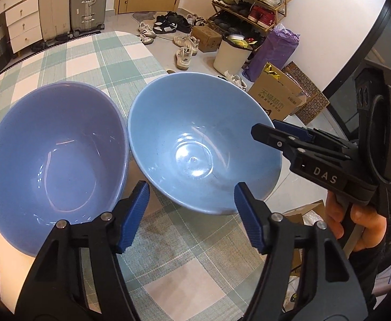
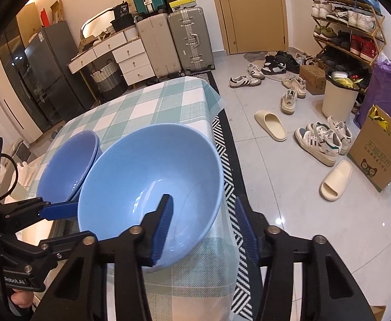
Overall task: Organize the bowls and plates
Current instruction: 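Close both tools on the rim of the light-blue bowl, then lift the light-blue bowl and carry it over the darker blue bowl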
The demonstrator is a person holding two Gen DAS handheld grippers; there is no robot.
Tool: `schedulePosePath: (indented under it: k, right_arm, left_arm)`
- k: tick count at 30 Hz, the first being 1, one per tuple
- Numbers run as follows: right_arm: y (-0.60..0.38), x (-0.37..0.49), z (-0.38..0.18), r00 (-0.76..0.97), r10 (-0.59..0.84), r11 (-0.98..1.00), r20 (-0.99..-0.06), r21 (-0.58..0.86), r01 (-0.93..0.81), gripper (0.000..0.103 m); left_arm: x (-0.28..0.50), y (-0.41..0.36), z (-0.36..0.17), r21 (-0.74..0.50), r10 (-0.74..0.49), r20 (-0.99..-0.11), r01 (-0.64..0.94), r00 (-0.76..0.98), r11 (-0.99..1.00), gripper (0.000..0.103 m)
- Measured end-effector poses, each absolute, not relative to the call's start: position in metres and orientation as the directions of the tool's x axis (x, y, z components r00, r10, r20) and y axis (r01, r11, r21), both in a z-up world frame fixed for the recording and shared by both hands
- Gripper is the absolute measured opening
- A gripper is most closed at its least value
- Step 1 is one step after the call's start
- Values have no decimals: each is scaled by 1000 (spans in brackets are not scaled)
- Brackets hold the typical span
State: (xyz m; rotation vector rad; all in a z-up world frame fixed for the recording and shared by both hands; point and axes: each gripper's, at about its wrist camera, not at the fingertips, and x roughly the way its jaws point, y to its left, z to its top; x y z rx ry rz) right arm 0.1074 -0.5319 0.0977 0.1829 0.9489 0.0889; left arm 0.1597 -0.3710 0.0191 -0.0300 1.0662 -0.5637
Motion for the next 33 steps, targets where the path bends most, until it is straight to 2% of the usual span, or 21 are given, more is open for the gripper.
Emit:
schedulePosePath:
  k: [4, 6, 14, 18, 33]
  right_arm:
    - [-535, 112, 96, 590, 150, 980, -793, 196, 14, 41]
    - [-536, 115, 94, 587, 146, 981, -796, 192, 15, 34]
    - [-531, 117, 91, 591, 130, 987, -796, 158, -4, 20]
    - [-530, 117, 90, 593, 119, 990, -796, 144, -6, 20]
    - [-520, 106, 108, 614, 90, 994, -784, 112, -3, 20]
  left_arm:
    - [164, -371, 14, -288, -444, -823, 414, 355, 864, 60]
    - [164, -371, 13, -281, -439, -824, 415, 358, 865, 56]
    - [166, -372, 10, -229, -406, -823, 423, 396, 877, 41]
    - [167, -369, 11, -229, -405, -822, 419, 401, 879, 37]
    - [163, -363, 26, -211, -405, -803, 428, 436, 879, 36]
